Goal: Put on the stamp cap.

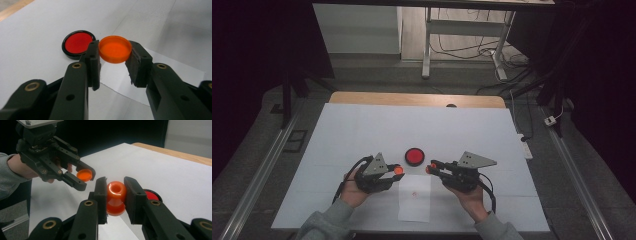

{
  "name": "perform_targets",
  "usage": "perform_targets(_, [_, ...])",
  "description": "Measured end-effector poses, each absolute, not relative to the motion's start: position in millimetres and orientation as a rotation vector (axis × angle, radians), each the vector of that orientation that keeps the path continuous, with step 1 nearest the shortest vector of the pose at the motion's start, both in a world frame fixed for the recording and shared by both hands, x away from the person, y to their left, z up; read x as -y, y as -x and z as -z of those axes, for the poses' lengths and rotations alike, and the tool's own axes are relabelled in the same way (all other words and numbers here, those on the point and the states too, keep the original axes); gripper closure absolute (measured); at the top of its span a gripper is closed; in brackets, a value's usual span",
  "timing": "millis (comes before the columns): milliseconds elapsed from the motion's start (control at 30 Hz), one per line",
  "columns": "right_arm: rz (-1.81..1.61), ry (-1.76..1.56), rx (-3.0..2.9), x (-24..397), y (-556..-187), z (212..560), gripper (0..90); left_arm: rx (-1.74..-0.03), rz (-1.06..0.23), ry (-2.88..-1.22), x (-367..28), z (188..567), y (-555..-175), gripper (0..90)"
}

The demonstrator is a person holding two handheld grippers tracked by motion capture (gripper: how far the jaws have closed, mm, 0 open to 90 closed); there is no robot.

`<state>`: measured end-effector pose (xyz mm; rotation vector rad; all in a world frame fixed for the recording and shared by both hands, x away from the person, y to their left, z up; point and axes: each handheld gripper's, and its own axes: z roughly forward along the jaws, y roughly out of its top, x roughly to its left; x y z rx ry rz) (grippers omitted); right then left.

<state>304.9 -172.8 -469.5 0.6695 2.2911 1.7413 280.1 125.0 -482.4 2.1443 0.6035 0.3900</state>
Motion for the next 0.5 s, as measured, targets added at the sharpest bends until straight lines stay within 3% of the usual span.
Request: perform_targets(500, [-1.740,-0.660,-2.300,170.3,-304.0,470.1,72.2,-0.578,-0.372,-2.188,-103.3,490.7,-282.0,64.3])
